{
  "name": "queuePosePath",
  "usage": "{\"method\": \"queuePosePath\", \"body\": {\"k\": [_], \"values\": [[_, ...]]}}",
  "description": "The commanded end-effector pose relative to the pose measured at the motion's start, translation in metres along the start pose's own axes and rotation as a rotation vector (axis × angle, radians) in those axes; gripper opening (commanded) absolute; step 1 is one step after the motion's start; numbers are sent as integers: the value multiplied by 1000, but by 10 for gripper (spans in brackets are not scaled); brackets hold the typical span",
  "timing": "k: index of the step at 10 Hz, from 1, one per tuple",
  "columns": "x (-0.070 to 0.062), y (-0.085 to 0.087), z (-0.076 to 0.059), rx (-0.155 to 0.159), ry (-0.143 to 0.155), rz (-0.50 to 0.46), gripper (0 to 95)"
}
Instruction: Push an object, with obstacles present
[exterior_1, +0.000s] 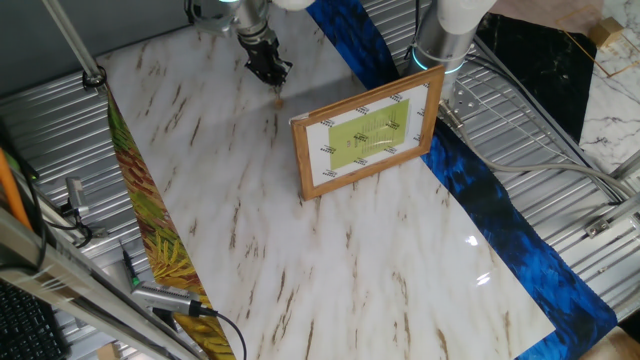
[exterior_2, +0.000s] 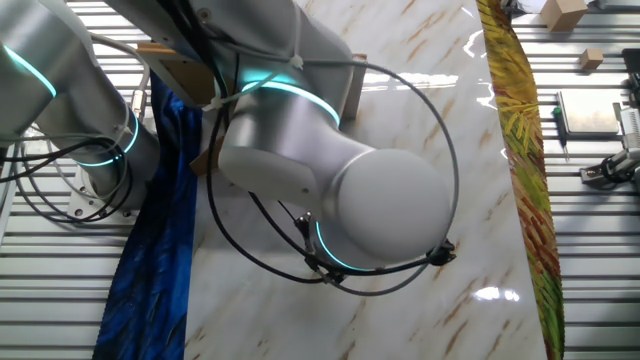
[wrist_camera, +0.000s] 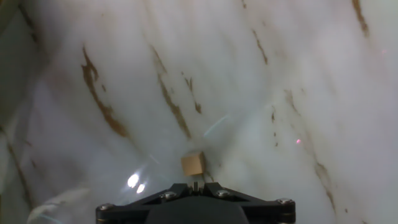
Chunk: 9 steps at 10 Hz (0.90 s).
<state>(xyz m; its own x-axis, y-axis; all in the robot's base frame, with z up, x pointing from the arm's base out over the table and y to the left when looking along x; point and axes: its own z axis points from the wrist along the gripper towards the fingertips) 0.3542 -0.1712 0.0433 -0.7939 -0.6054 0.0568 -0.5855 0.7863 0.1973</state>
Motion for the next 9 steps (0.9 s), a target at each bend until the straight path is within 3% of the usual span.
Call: {"method": "queuePosePath", "body": {"k": [1, 5, 9], "values": [[0, 0, 0, -10, -13, 12, 0], [0, 0, 0, 5, -5, 29, 0], [0, 5, 4, 2, -17, 37, 0]]}}
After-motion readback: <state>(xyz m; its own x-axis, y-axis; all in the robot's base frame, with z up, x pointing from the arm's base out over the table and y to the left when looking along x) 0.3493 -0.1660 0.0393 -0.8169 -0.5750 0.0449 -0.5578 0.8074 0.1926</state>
